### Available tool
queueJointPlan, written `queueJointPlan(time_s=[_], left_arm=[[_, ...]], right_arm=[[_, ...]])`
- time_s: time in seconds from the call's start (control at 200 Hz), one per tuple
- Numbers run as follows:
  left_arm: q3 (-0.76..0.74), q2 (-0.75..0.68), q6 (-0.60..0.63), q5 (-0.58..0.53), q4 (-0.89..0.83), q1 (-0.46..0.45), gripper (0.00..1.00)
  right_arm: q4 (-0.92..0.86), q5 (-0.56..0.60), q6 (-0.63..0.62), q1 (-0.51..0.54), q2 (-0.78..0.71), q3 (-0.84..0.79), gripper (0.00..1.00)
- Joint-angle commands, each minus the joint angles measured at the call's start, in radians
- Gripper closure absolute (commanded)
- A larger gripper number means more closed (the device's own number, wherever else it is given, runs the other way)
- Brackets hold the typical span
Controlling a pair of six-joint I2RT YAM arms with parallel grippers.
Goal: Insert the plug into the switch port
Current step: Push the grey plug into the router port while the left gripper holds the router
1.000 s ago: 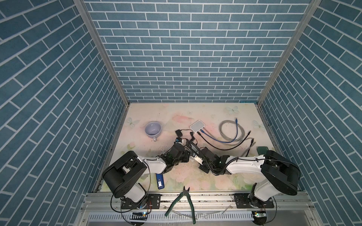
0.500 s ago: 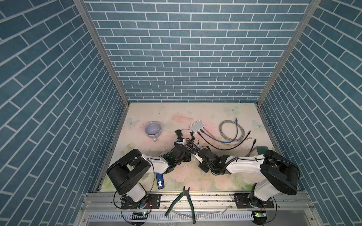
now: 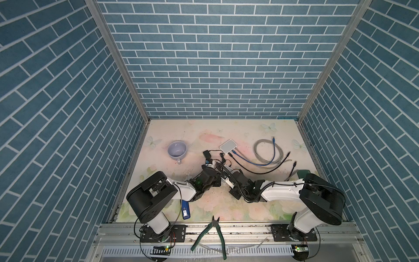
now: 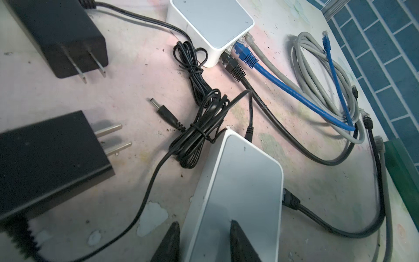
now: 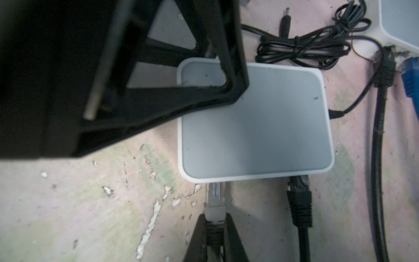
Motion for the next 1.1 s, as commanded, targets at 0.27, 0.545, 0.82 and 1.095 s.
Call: queueJointPlan(time_s=[0.27,0.545,0.82,1.095], left_arm=[[-0.006,0.006,0.040,0.287,0.022,-0.139,0.63],[-0.008,0.023,0.049,0.317,0.076,-0.151,0.63],[-0.061,-0.055,0.043,0.229,0.039,-0.123,0.58],[-0.067,-0.244,0.082,0.149,-0.189,-0.025,0.43]], right_arm=[[0.340,-0.049,-0.091,0.014,0.078,0.132,1.00],[0.371,-0.150,-0.180,0.015,0.094,0.148,1.00],[0.332,-0.177,-0.259,0.005,0.080,0.107,1.00],[0.273,-0.214,-0.292,-0.068,0.059,0.051,1.00]])
